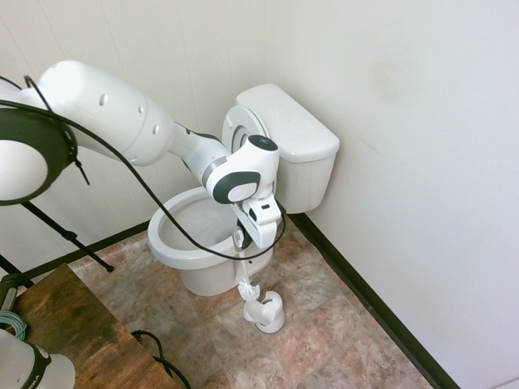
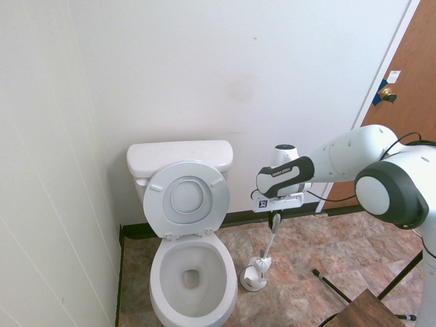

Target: Clean the toilet

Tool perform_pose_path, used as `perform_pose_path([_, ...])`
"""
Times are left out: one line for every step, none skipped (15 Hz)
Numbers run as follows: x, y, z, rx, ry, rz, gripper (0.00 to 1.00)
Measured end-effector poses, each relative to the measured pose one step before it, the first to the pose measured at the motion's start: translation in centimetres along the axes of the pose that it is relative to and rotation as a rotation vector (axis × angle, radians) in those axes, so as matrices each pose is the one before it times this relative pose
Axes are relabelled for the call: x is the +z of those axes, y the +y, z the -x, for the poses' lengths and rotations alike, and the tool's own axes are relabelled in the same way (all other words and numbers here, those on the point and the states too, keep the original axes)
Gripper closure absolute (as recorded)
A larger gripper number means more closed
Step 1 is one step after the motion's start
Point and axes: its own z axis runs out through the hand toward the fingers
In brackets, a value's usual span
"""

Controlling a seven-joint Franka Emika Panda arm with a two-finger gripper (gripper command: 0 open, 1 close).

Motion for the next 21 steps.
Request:
perform_pose_path([0.856,-0.403,-0.551,0.00250,-0.00822,0.00041,1.00])
perform_pose_path([0.769,-0.397,-0.546,0.00319,-0.00556,0.00061,1.00])
perform_pose_path([0.685,-0.388,-0.537,0.00483,-0.00226,0.00142,1.00])
perform_pose_path([0.772,-0.358,-0.564,0.00734,-0.00388,0.00175,1.00])
perform_pose_path([0.778,-0.314,-0.620,0.00641,-0.00298,0.00214,1.00])
perform_pose_path([0.806,-0.241,-0.647,0.00712,-0.00444,0.00129,1.00])
perform_pose_path([0.765,-0.219,-0.625,0.00670,-0.00554,0.00360,1.00])
perform_pose_path([0.764,-0.214,-0.569,0.00625,-0.00596,0.00644,1.00])
perform_pose_path([0.815,-0.237,-0.514,0.00505,-0.00531,0.00623,1.00])
perform_pose_path([0.736,-0.205,-0.456,0.00600,-0.00600,0.00484,1.00])
perform_pose_path([0.693,-0.275,-0.445,0.00593,-0.00709,0.00384,1.00])
perform_pose_path([0.806,-0.354,-0.515,0.00522,-0.00592,0.00345,1.00])
perform_pose_path([0.855,-0.312,-0.504,0.00558,-0.00642,0.00362,1.00])
perform_pose_path([0.978,-0.286,-0.516,0.00660,-0.00845,0.00452,1.00])
perform_pose_path([0.916,-0.302,-0.534,0.00448,-0.00502,0.00391,1.00])
perform_pose_path([0.900,-0.375,-0.588,0.00408,-0.00321,0.00317,1.00])
perform_pose_path([0.977,-0.400,-0.503,0.00488,-0.00626,0.00376,1.00])
perform_pose_path([0.957,-0.478,-0.454,0.00393,-0.01021,0.00516,1.00])
perform_pose_path([0.978,-0.517,-0.430,0.00140,-0.01196,0.00789,1.00])
perform_pose_path([0.733,-0.524,-0.392,0.00163,-0.01026,0.00500,1.00])
perform_pose_path([0.491,-0.471,-0.374,0.00269,-0.00967,0.00412,1.00])
